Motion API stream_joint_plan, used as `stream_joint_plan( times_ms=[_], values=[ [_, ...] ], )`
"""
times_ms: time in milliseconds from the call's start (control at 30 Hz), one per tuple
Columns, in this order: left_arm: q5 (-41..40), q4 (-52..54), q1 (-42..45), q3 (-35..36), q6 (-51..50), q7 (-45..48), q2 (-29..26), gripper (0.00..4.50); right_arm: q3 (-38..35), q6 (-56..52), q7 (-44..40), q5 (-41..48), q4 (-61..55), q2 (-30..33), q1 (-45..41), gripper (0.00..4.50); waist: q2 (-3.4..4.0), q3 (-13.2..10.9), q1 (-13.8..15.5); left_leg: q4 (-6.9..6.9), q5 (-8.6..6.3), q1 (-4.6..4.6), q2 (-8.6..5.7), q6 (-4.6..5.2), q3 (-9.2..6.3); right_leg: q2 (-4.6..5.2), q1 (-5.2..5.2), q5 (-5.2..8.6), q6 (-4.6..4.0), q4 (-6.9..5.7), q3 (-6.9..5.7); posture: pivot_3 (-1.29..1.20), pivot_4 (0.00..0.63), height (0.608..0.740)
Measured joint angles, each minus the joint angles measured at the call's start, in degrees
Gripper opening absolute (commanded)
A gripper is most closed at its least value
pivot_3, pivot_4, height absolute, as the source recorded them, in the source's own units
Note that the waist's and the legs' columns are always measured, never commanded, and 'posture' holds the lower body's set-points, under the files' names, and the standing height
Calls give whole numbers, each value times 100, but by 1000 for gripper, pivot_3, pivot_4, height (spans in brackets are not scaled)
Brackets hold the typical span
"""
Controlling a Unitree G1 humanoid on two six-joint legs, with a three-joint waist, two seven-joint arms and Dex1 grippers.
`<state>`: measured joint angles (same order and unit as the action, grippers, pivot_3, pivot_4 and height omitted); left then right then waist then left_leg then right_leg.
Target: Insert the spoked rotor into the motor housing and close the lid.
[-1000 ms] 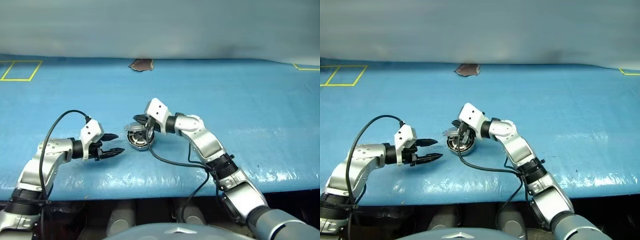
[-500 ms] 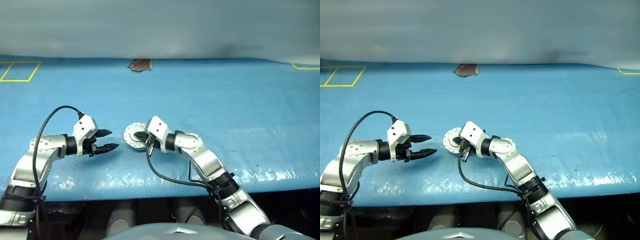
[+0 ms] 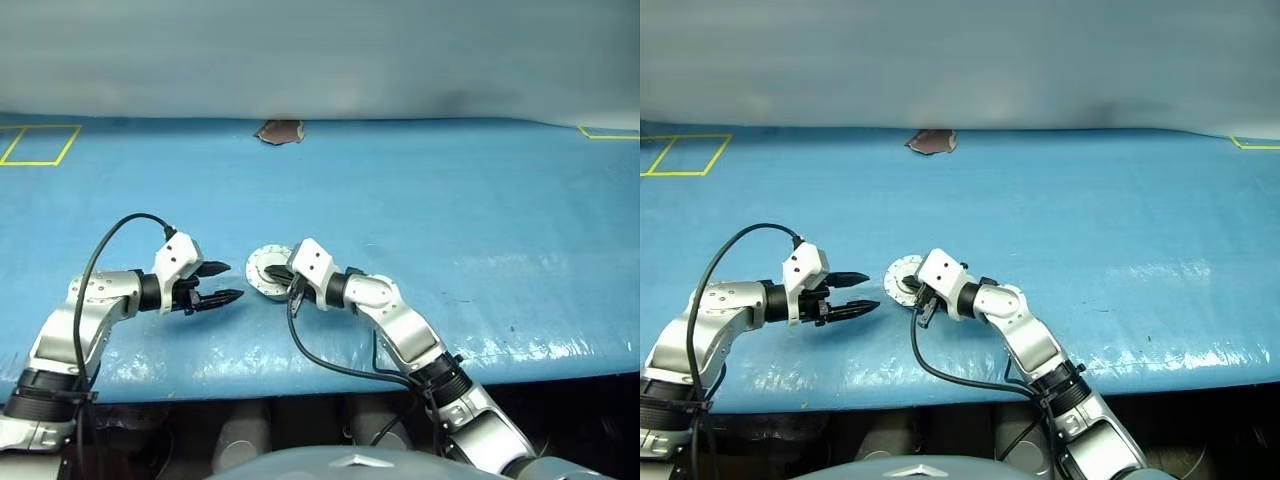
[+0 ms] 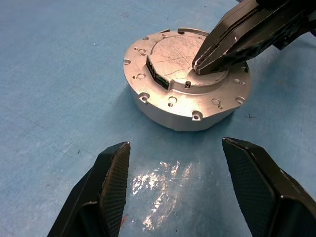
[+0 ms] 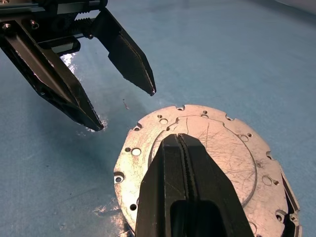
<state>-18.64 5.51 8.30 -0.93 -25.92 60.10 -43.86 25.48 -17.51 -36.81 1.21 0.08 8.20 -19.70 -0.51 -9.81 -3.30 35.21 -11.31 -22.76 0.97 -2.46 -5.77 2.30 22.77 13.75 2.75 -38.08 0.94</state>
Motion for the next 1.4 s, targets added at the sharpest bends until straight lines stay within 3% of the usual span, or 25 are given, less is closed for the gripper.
stream_joint_plan(
  times_ms=[267,300,400,767,1300,1400],
  values=[
    [196,-122,142,-232,166,23,6,3223,-412,-141,111,385,-257,-230,-1,0,0,-1,-6,-9,0,-7,1,0,0,-2,9,-8,13,1,0,0,150,740],
    [216,-152,153,-234,183,22,6,3243,-442,-144,138,408,-254,-249,0,184,0,-1,-6,-9,0,-7,1,0,0,-2,9,-7,12,1,0,0,150,740],
    [230,-246,160,-234,240,23,4,3249,-547,-151,193,471,-250,-280,0,902,0,-1,-4,-9,0,-9,1,0,0,-1,11,-6,11,1,0,0,150,740],
    [254,-287,149,-232,363,-38,5,3249,-555,-198,196,492,-74,-394,1,4478,1,-1,-5,-9,0,-10,1,0,0,-1,12,-5,9,1,0,0,150,740],
    [249,-322,114,-232,476,-77,75,3249,-442,-182,292,367,439,-500,12,4478,1,-1,-9,-9,0,-11,2,0,0,-2,14,-4,8,0,0,0,150,740],
    [250,-369,120,-232,577,-82,104,3249,-447,-182,294,368,447,-517,12,3917,1,-1,-9,-9,0,-11,2,0,0,-3,14,-4,7,0,0,0,150,740]
  ],
)
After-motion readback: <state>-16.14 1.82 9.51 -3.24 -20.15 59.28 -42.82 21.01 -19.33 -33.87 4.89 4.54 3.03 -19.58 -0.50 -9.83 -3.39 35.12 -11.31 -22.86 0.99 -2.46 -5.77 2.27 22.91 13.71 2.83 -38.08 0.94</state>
